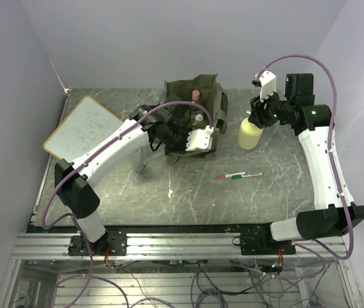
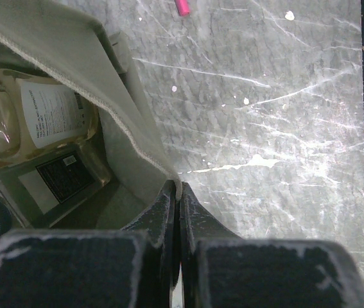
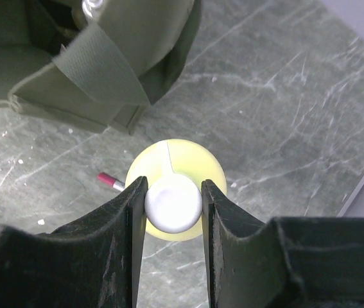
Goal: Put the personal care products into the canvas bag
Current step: Pick up the care product from the center of the board, then place the care product in the canvas bag.
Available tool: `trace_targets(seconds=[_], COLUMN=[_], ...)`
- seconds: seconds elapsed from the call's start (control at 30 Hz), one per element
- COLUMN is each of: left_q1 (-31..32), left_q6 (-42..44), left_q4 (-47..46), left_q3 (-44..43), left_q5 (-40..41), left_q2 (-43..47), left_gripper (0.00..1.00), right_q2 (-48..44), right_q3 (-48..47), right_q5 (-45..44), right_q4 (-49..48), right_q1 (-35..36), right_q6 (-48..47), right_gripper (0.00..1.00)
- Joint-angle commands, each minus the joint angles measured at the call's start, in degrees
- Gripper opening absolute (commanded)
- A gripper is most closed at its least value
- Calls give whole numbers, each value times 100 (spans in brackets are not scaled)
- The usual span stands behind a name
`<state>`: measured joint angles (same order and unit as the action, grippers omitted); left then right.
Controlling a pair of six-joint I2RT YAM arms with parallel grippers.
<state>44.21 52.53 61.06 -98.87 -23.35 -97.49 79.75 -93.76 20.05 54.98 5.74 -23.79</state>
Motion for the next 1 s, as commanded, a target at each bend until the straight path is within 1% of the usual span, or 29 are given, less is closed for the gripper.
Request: trace_targets(seconds=[0.0, 0.17, 0.5, 0.6, 0.97], left_q1=[52, 48, 47, 53, 58], left_q6=[-15, -50, -42, -48, -77], left_q4=[243, 248, 238, 232, 209], left_q3=[-102, -108, -159, -166, -343], left_q5=[-57, -125, -143, -175, -329], left_q2=[168, 175, 150, 144, 56], left_gripper=[7, 7, 7, 7, 7], right_q2=[-11, 233, 718, 846, 1472], right_q3=[-676, -1412, -2874, -3178, -4159], right_q5=[219, 178, -165, -262, -169], right_q4=[-440, -384, -437, -504, -738], right_q1=[123, 386, 1177, 1441, 1935], right_q6=[208, 416, 771, 827, 944], right_gripper=[0, 0, 0, 0, 0])
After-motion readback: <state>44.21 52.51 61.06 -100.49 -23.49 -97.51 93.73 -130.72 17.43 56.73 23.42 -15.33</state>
